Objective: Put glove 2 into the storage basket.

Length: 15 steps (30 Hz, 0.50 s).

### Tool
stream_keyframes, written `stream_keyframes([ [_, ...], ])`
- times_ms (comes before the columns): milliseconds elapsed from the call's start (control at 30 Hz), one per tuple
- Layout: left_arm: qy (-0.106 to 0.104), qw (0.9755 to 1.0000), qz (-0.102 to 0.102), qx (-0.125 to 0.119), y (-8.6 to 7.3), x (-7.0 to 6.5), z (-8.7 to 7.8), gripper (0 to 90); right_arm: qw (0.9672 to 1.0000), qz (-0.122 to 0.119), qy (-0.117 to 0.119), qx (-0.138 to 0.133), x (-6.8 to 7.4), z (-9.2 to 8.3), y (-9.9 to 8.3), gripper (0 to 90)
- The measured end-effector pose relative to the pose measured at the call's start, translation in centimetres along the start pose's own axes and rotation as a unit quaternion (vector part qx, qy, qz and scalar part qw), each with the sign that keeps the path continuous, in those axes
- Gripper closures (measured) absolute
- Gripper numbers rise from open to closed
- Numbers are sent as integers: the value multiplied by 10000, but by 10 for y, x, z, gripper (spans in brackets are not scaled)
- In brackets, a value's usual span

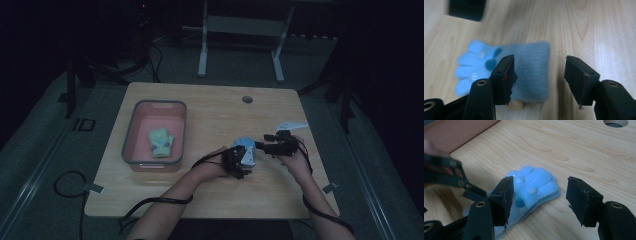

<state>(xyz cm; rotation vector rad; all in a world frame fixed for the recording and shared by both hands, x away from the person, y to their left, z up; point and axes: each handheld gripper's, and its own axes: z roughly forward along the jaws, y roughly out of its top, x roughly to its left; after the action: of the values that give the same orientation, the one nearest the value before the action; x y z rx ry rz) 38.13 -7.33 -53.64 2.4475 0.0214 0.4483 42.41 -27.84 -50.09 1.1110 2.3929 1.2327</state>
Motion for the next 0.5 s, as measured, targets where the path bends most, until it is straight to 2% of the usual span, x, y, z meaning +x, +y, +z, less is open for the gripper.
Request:
stream_keyframes([
  [133, 51, 9999, 20, 107, -1, 1, 6, 474, 10000, 86, -34, 28, -4, 5, 2, 398],
  [200, 76, 9999, -45, 72, -1, 2, 7, 510, 9998, 162, -22, 84, -6, 9, 2, 398],
  [300, 175, 9998, -63, 44, -2, 2, 9, 604, 9995, 241, -11, 183, -7, 17, 2, 392],
  [367, 165, 9998, -99, 5, -3, 4, 7, 679, 9993, 289, -32, 236, -8, 24, 1, 387],
  [433, 143, 9998, -129, -30, -5, 5, 7, 711, 9989, 373, 5, 284, -9, 30, 0, 375],
  [500, 154, 9998, -122, -42, -5, 5, 7, 723, 9984, 402, -64, 383, -9, 37, -1, 365],
])
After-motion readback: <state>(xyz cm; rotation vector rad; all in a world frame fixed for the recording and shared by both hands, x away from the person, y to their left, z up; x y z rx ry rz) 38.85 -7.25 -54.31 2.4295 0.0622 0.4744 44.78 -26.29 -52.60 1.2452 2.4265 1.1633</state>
